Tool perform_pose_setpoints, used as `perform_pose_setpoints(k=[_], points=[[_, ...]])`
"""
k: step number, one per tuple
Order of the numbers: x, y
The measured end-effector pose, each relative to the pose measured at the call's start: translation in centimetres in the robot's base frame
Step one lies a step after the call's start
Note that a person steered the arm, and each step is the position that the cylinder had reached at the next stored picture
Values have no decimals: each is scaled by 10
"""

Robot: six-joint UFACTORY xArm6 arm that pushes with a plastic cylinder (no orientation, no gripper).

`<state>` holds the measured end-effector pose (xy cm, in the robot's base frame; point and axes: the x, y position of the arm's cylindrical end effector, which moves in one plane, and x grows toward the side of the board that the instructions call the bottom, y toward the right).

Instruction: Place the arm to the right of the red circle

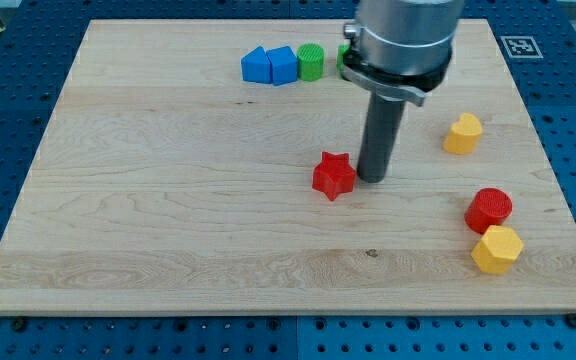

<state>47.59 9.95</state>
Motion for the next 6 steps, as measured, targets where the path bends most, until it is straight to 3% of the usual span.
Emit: perform_pose_setpoints(k=[3, 4, 6], points=[[6, 144], [38, 177], [55, 169]])
